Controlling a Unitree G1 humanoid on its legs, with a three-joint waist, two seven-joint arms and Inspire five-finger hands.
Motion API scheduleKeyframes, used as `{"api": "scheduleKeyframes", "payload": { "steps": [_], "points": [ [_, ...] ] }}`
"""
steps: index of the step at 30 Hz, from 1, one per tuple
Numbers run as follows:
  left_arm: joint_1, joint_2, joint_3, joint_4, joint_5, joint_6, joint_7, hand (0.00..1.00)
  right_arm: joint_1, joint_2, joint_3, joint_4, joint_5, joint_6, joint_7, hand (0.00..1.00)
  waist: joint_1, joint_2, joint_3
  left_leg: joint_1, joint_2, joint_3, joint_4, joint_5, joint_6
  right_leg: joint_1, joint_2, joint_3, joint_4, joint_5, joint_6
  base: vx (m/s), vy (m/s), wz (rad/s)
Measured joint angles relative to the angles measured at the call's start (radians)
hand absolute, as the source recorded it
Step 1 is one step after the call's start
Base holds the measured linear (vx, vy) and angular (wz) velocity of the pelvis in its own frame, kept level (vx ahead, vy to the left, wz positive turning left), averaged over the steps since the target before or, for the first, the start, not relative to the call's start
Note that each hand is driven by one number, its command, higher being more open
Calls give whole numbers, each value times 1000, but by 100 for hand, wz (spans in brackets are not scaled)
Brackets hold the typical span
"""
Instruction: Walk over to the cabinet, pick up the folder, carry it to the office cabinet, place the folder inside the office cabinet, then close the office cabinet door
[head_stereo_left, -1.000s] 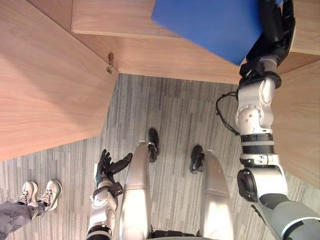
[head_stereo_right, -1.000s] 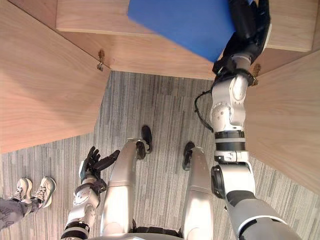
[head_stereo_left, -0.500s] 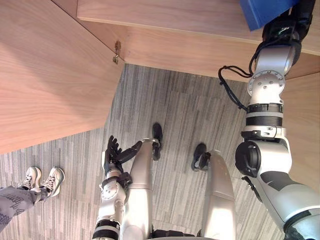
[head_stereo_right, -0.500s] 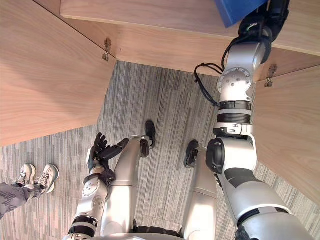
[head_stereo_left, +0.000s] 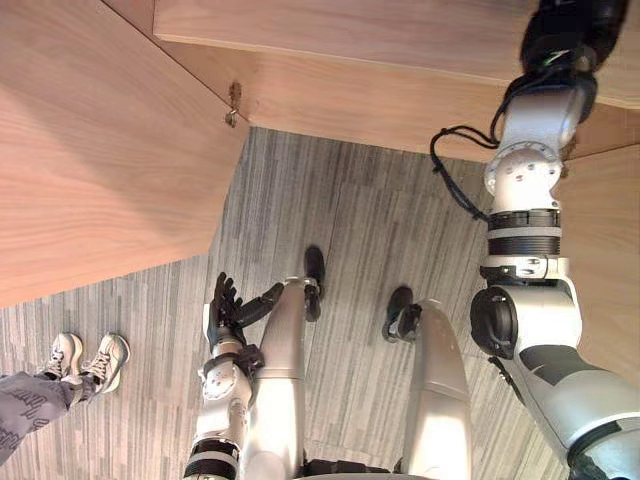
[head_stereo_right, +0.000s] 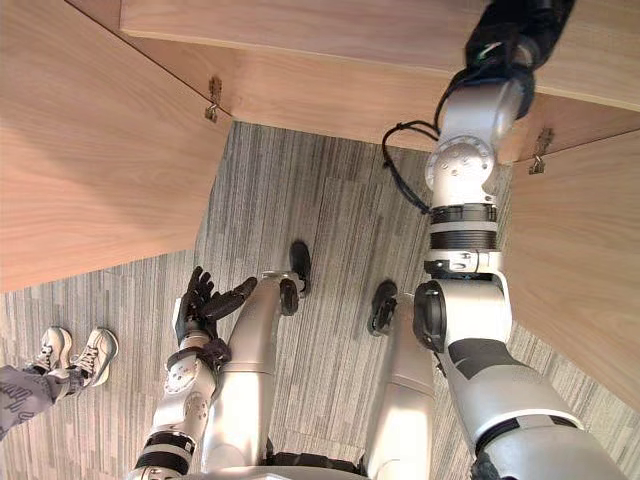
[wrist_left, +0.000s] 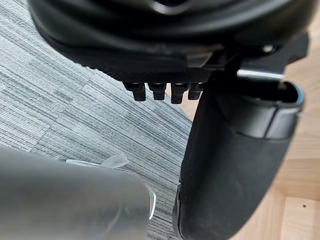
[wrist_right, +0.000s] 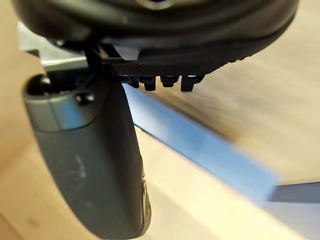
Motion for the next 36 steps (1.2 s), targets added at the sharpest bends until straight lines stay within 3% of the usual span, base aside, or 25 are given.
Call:
{"api": "scheduleKeyframes", "payload": {
  "steps": [6, 7, 15, 21, 30, 36],
  "points": [
    [0, 23, 0, 28, -3, -2, -21, 100, 10, -110, 220, 76, -130, 102, 146, 100, -20, 0, -1, 9, 3, 3, -5, 0, 1, 13, 1, -4, -12, 1, 0, -30, -31, -1],
    [-3, 26, 0, 38, -8, -6, -26, 100, 21, -139, 262, 77, -166, 111, 174, 0, -23, -1, -1, 13, 4, 3, -8, 0, 1, 20, 1, -6, -18, 1, 0, 0, 0, 0],
    [-12, 42, -11, 97, -8, -22, -47, 100, 121, -271, 344, 83, -432, 113, 266, 0, -30, -4, -6, 49, 7, 12, -37, 0, 1, 58, 3, -12, -52, 5, 1, -3, -39, 0],
    [-23, 65, -22, 134, -8, -23, -62, 100, 165, -270, 343, 98, -431, 118, 281, 0, -30, -13, -14, 75, 31, 62, -56, -1, 3, 87, 3, -17, -76, 6, 3, 3, -37, 1],
    [-34, 66, -2, 143, -8, -20, -61, 100, 164, -147, 298, 97, -430, 118, 205, 0, -32, -17, -17, 75, 47, 61, -59, 0, 5, 85, 22, -17, -87, 8, 1, -22, -57, -4],
    [-39, 65, 5, 143, -20, -22, -39, 100, 48, -103, 299, 186, -461, 127, 131, 0, -36, -16, -19, 55, 52, 58, -59, 4, 7, 63, 29, -19, -84, 10, -3, -33, -53, -2]
  ]
}}
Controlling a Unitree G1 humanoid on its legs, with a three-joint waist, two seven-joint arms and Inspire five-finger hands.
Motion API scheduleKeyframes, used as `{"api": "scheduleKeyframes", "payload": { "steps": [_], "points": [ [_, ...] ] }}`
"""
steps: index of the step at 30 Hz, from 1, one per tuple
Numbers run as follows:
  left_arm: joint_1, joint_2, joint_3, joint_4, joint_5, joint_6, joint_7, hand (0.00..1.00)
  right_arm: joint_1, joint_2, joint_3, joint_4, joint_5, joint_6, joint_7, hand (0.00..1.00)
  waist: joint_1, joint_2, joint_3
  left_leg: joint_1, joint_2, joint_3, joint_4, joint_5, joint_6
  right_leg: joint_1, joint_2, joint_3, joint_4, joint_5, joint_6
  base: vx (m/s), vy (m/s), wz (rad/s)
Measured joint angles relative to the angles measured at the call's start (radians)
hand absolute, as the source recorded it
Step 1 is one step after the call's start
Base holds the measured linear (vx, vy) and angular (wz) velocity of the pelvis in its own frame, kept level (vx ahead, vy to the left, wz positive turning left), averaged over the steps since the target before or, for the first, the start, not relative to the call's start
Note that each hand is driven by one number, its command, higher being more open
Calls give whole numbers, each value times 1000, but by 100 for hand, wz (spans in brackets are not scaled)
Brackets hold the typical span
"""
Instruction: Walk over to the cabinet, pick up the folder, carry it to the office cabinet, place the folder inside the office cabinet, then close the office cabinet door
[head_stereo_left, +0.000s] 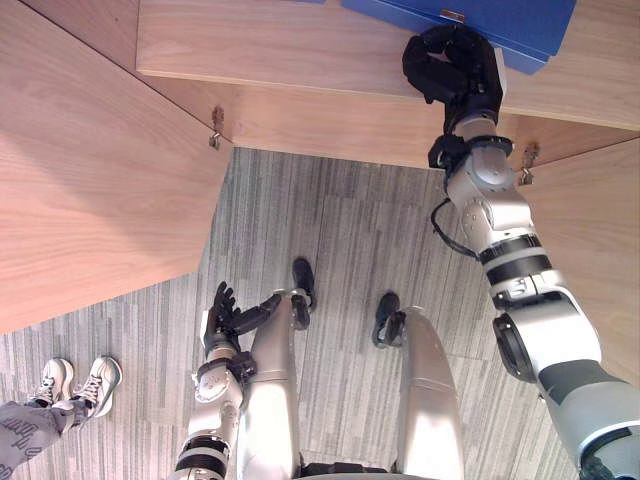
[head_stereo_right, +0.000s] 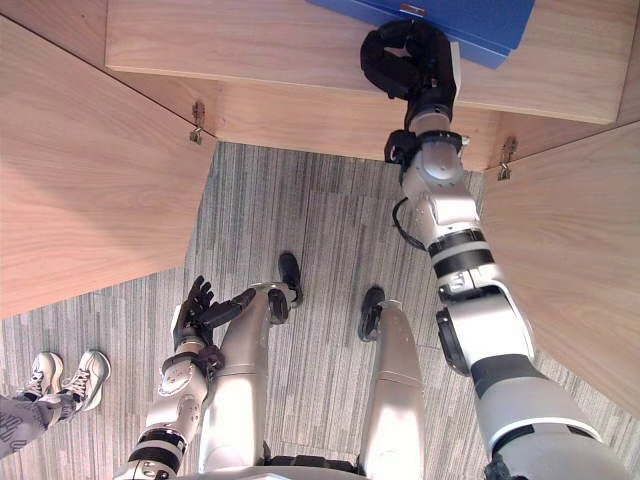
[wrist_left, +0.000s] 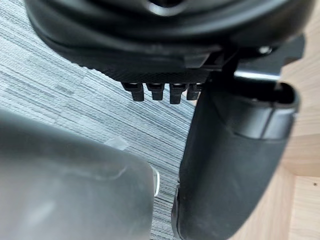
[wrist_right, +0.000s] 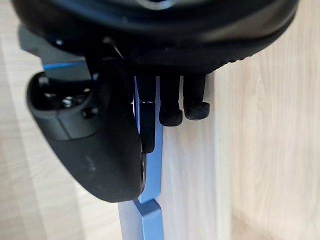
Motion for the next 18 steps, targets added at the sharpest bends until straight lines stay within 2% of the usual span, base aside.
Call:
{"api": "scheduleKeyframes", "payload": {
  "steps": [3, 5, 8, 13, 18],
  "points": [
    [-17, 0, 0, 3, -8, -1, 16, 100, -52, -6, 0, 36, -109, 12, -48, 0, -1, 0, 0, -19, -12, -11, -8, 14, 3, -14, -10, -13, 5, 0, 0, -35, -44, 18],
    [-24, -5, -2, 8, -8, -1, 23, 100, -86, -18, 0, 65, -207, 39, -87, 0, -2, 0, 0, -21, -29, -17, -30, 31, 3, -18, -24, -21, 6, 0, 0, -43, -45, 25],
    [-24, -14, -2, 6, -10, -6, 34, 100, -117, -54, -2, 86, -277, 69, -109, 0, 1, 0, 0, -26, -46, -20, -54, 51, 2, -28, -39, -27, 6, 0, -1, -54, -40, 21],
    [-25, -23, -2, 1, -19, -20, 45, 100, -133, -137, -70, 88, -288, 103, -159, 0, -1, 0, 0, -43, -66, -27, -86, 79, 3, -50, -57, -40, 6, 3, -4, -52, -41, 14],
    [-25, -22, -3, 2, -18, -18, 47, 100, -133, -182, -166, 50, -288, 108, -202, 0, -5, 0, 0, -35, -68, -19, -112, 90, 6, -51, -59, -39, -9, 13, -9, -15, -33, 1]
  ]
}}
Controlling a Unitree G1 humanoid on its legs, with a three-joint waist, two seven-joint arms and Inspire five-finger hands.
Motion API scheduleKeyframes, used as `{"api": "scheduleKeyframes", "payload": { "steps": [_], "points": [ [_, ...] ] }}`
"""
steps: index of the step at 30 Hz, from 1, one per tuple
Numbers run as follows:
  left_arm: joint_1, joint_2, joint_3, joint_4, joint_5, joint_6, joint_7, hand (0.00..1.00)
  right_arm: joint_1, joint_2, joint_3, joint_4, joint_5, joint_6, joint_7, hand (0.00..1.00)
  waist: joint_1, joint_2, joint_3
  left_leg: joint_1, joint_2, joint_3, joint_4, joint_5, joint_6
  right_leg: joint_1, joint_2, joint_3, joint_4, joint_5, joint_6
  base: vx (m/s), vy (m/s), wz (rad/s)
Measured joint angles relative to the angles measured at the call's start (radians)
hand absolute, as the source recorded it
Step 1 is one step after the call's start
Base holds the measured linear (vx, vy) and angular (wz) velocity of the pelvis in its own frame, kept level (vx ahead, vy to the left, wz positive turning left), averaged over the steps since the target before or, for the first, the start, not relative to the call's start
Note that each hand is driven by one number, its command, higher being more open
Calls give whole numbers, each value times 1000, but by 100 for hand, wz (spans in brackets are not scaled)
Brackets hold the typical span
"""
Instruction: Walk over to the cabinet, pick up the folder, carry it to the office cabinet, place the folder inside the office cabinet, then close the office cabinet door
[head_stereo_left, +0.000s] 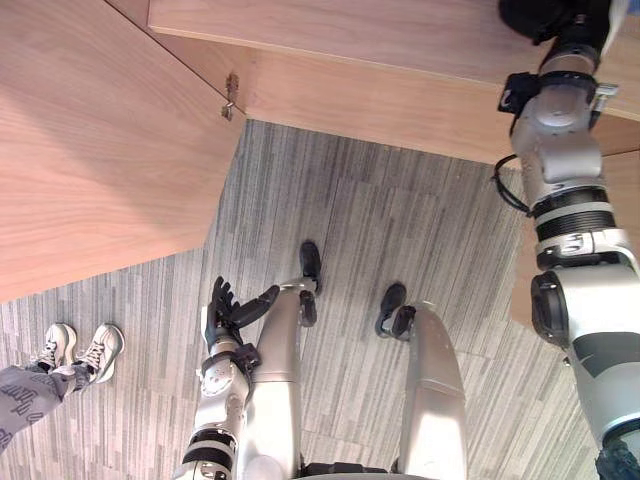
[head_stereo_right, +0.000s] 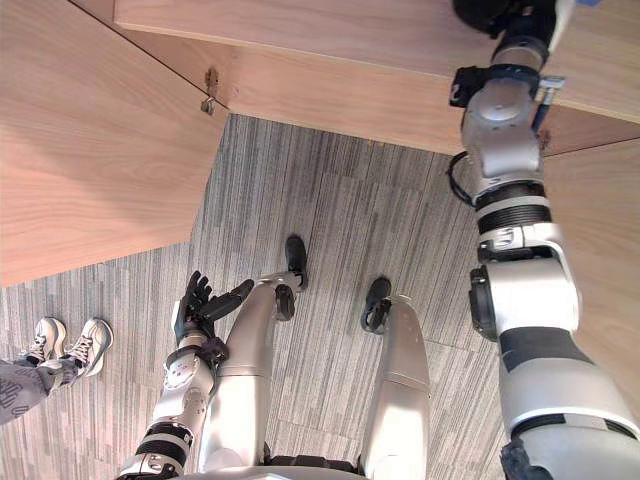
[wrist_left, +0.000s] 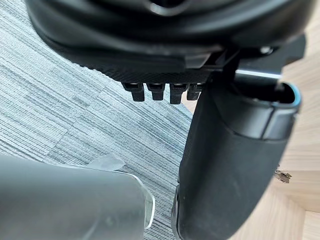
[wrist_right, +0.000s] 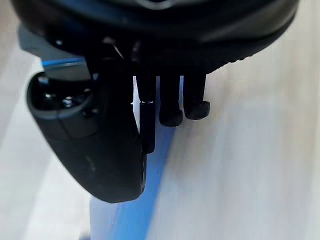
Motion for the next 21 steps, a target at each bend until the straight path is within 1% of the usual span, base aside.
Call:
{"api": "scheduleKeyframes", "payload": {
  "steps": [4, 6, 7, 8, 9, 11, 12, 13, 14, 15, 17, 19, 20, 21],
  "points": [
    [1, -8, -3, -5, 0, 0, 0, 100, 0, -58, -76, -59, 2, 1, -27, 0, 3, 0, 0, 27, -4, 19, -26, 9, 6, 10, -5, 15, -13, 8, 1, 0, -34, -4],
    [5, -13, -3, -12, -1, 1, 0, 100, 4, -64, -81, -79, 5, 1, -32, 0, -5, 0, 0, 47, -3, 25, -34, 9, 7, 28, -4, 17, -24, 11, 3, 10, -15, -7],
    [11, -20, -4, -25, -1, 1, -2, 100, 27, -64, -81, -119, 9, 0, -32, 0, -9, 0, 0, 62, 1, 30, -38, 9, 7, 46, -2, 16, -34, 14, 4, 10, -12, -7],
    [11, -28, -13, -32, -1, 0, -5, 100, 90, -63, -81, -216, 14, -9, -31, 0, -9, 0, 0, 81, 6, 33, -44, 8, 7, 69, 4, 14, -50, 18, 4, 13, -15, -7],
    [11, -28, -16, -33, -1, 0, -6, 100, 106, -63, -80, -237, 14, -11, -30, 0, -9, 0, 0, 84, 7, 34, -44, 8, 7, 74, 5, 13, -54, 20, 4, 16, -14, -11],
    [12, -29, -27, -32, 0, 9, -14, 100, 290, -41, -65, -479, 14, -40, -16, 0, -7, 0, 0, 122, 24, 39, -45, -3, 8, 121, 22, 9, -83, 26, 5, 23, -15, -15],
    [13, -29, -28, -28, 1, 13, -16, 100, 343, -24, -62, -536, 13, -54, -4, 0, -6, 0, 0, 137, 27, 39, -44, -8, 6, 139, 26, 9, -90, 27, 6, 28, -18, -19],
    [20, -29, -27, -18, 1, 22, -21, 100, 451, 18, -41, -640, 13, -79, 11, 0, -6, 0, 0, 174, 37, 42, -40, -25, 3, 184, 36, 7, -111, 28, 8, 20, -16, -19],
    [27, -29, -26, -15, 3, 25, -26, 100, 509, 42, -26, -683, 12, -92, 26, 0, -8, 0, 0, 196, 42, 43, -39, -34, 0, 211, 42, 7, -124, 29, 9, 44, -7, -29],
    [51, -31, -24, -3, 10, 32, -39, 100, 696, 125, 16, -786, 2, -131, 68, 0, -9, -1, 0, 274, 55, 44, -37, -63, -5, 305, 56, 5, -161, 30, 12, 46, 2, -22],
    [61, -31, -17, 15, 29, 40, -49, 100, 810, 185, 47, -826, -9, -146, 100, 0, -14, -6, -3, 330, 58, 53, -48, -73, -4, 364, 61, 7, -190, 33, 17, 57, 17, -18],
    [91, -31, 12, 36, 62, 44, -55, 100, 1014, 291, 111, -849, -57, -165, 167, 0, -22, -30, -22, 430, 57, 74, -93, -80, -6, 460, 67, 18, -253, 44, 30, 83, 25, -20],
    [95, -29, 17, 48, 65, 45, -58, 100, 1062, 312, 122, -848, -69, -165, 181, 0, -21, -38, -27, 456, 57, 81, -108, -80, -5, 483, 69, 22, -271, 49, 31, 82, 13, -22],
    [108, -24, 21, 83, 78, 46, -62, 100, 1152, 354, 137, -835, -92, -165, 212, 100, -25, -48, -49, 501, 57, 90, -137, -79, -5, 526, 77, 28, -313, 61, 35, 88, 20, -30]
  ]
}}
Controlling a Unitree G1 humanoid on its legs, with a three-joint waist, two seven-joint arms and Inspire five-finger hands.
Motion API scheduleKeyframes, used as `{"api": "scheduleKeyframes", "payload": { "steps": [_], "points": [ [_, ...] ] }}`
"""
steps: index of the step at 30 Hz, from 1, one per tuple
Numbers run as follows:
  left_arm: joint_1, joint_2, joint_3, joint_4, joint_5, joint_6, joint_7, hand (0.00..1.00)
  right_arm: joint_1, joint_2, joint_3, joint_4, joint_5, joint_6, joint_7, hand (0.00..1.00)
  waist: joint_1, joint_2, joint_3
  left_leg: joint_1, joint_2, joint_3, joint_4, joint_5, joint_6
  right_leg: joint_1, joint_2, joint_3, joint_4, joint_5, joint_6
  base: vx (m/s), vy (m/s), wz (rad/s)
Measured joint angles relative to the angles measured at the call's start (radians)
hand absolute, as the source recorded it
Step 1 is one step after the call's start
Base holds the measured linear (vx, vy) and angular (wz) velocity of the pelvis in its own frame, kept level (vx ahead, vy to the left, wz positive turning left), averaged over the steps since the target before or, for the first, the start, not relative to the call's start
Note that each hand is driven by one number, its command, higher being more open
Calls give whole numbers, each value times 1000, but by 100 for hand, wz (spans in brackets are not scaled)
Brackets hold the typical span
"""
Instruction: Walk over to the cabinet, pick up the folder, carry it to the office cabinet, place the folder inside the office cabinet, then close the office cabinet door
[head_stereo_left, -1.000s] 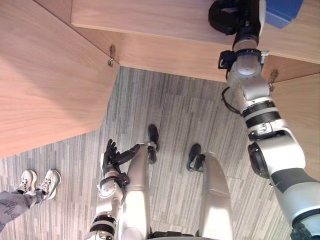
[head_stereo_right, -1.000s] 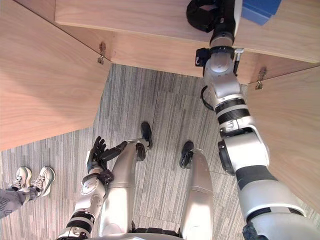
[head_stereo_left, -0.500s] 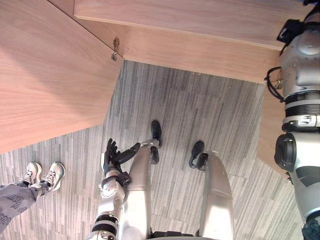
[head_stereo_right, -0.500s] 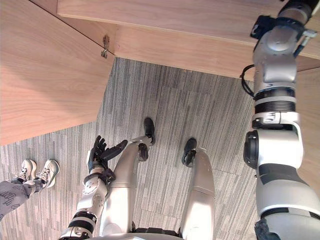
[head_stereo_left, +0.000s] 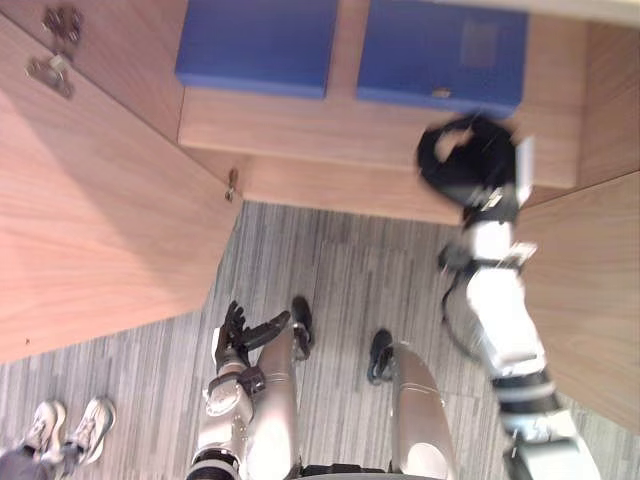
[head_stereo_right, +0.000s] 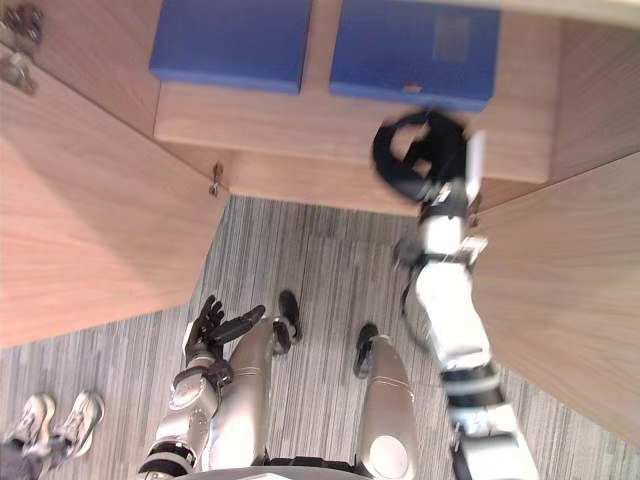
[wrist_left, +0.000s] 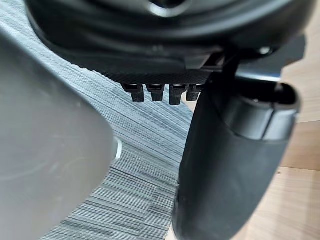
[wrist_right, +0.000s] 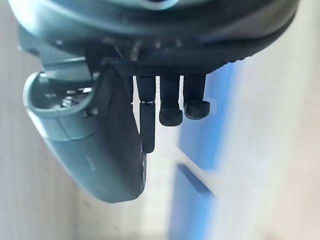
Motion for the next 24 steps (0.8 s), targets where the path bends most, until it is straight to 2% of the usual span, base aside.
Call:
{"api": "scheduleKeyframes", "payload": {
  "steps": [3, 4, 10, 13, 14, 20, 24],
  "points": [
    [29, 28, 4, 122, 48, 13, -14, 100, 146, 69, -1, 139, -93, -7, 66, 100, -21, -19, -79, 118, -2, 39, -109, 19, -8, 109, 25, 32, -158, 66, 9, 130, 46, -39],
    [38, 38, 8, 167, 67, 20, -18, 100, 182, 80, -11, 220, -127, -7, 79, 100, -39, -23, -112, 158, -8, 54, -158, 31, -8, 148, 31, 45, -225, 96, 13, 143, 69, -42],
    [68, 48, 40, 246, 135, 41, -29, 100, 242, 159, -181, 603, -171, 20, 103, 100, -69, -31, -176, 358, -33, 162, -346, 77, -2, 304, 43, 132, -441, 210, 32, 100, 58, -49],
    [91, 50, 60, 253, 142, 46, -29, 100, 271, 190, -291, 729, -131, 30, 97, 100, -82, -30, -221, 438, -42, 212, -423, 98, -7, 347, 47, 182, -499, 246, 31, 16, 24, -52],
    [95, 51, 68, 262, 143, 48, -29, 100, 276, 203, -342, 763, -111, 35, 90, 100, -95, -30, -231, 463, -43, 225, -443, 105, -11, 358, 50, 197, -513, 259, 30, -21, 14, -44],
    [118, 34, 96, 292, 161, 64, -30, 100, 313, 225, -574, 791, 81, 41, 45, 100, -119, -30, -269, 556, -69, 313, -548, 142, -23, 368, 53, 285, -543, 285, 31, -71, 30, -49],
    [157, 10, 127, 289, 180, 74, -32, 100, 356, 222, -697, 687, 143, 46, 2, 100, -125, -27, -280, 633, -92, 377, -653, 166, -51, 367, 56, 340, -549, 282, 17, -99, 22, -47]
  ]
}}
